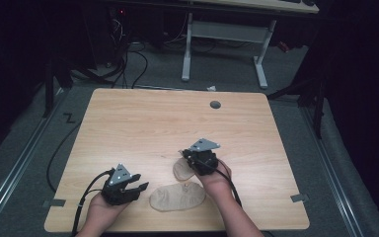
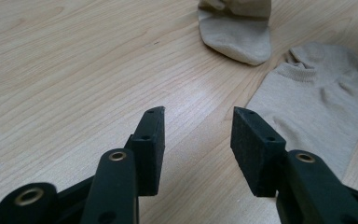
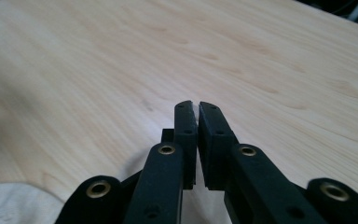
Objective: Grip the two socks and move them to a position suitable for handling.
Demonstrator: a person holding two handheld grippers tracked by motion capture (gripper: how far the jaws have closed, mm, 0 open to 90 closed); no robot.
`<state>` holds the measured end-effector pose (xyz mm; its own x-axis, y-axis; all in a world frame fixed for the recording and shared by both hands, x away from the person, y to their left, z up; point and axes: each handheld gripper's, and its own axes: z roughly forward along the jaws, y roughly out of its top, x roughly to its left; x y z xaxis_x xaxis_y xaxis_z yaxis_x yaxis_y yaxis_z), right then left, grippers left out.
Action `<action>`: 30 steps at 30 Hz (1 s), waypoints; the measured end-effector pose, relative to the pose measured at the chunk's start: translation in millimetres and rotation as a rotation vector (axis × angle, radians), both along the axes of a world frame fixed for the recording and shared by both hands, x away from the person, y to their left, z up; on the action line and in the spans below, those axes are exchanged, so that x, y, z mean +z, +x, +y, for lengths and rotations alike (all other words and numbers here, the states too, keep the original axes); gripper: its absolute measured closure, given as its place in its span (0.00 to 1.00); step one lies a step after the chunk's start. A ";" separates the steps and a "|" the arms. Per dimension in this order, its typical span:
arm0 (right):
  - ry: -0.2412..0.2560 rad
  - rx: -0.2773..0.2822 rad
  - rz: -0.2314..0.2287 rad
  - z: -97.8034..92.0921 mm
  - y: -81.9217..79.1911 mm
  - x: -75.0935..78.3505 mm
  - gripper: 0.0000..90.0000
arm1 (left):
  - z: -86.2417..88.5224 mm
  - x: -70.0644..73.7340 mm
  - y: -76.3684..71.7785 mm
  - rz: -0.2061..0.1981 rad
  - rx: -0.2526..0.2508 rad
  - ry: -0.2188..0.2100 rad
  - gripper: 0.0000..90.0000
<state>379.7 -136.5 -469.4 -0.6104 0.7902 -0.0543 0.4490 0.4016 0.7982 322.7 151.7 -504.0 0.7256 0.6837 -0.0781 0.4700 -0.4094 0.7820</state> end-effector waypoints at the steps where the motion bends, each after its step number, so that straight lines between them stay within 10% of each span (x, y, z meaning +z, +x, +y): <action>1: 0.000 0.000 0.000 0.0 0.0 0.0 0.96 | 0.0 0.0 0.0 0.000 0.000 0.000 0.61; 9: 0.102 -0.149 0.047 -67.7 2.6 -14.4 0.96 | -0.1 -1.4 2.0 0.012 0.008 -0.002 0.61; 18: 0.060 -0.221 0.089 -109.3 -13.6 -42.3 0.81 | -2.0 -2.5 2.4 0.016 0.011 0.001 0.61; 30: -0.033 -0.143 0.082 -77.1 7.3 -46.9 0.96 | -5.8 -4.4 2.3 0.024 0.001 0.001 0.64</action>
